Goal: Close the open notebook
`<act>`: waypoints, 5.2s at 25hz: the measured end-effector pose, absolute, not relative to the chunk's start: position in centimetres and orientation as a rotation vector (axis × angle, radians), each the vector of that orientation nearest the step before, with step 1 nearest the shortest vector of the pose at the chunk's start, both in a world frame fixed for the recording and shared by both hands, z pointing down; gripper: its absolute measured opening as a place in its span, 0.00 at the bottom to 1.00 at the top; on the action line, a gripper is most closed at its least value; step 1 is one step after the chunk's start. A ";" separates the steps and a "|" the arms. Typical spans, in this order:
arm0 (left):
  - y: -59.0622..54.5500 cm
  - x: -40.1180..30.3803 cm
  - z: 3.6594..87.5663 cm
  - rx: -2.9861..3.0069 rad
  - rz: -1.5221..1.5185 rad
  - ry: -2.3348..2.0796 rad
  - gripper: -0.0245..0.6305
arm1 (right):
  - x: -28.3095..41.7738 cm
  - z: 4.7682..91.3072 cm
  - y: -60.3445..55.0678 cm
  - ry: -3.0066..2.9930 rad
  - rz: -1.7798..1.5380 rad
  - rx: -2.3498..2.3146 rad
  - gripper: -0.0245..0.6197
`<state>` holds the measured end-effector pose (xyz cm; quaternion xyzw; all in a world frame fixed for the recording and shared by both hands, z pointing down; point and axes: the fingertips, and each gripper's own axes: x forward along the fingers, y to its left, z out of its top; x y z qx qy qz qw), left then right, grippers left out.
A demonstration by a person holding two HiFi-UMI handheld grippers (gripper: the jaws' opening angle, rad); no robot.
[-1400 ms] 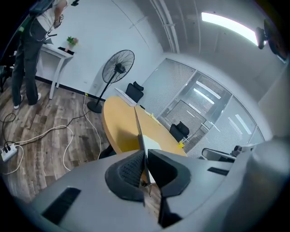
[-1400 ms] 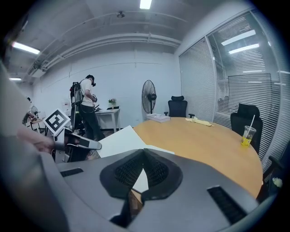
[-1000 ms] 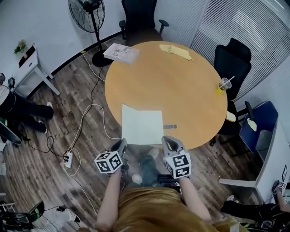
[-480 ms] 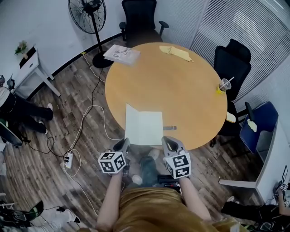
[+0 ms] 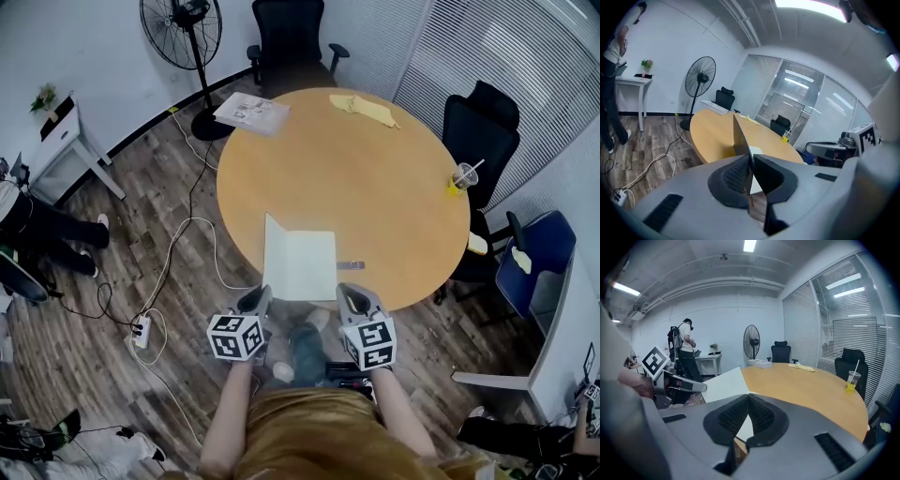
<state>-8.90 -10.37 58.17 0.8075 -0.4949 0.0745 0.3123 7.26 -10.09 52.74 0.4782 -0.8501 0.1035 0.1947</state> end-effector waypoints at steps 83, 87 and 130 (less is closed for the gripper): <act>-10.6 5.5 59.6 2.534 0.558 -0.844 0.26 | 12.3 56.7 -12.9 -2.268 0.422 1.424 0.06; -10.4 6.0 60.0 2.536 0.566 -0.821 0.26 | 12.5 56.9 -13.0 -2.263 0.430 1.428 0.06; -14.0 5.5 65.6 2.387 0.659 -0.867 0.15 | 14.9 60.1 -14.7 -2.200 0.542 1.417 0.06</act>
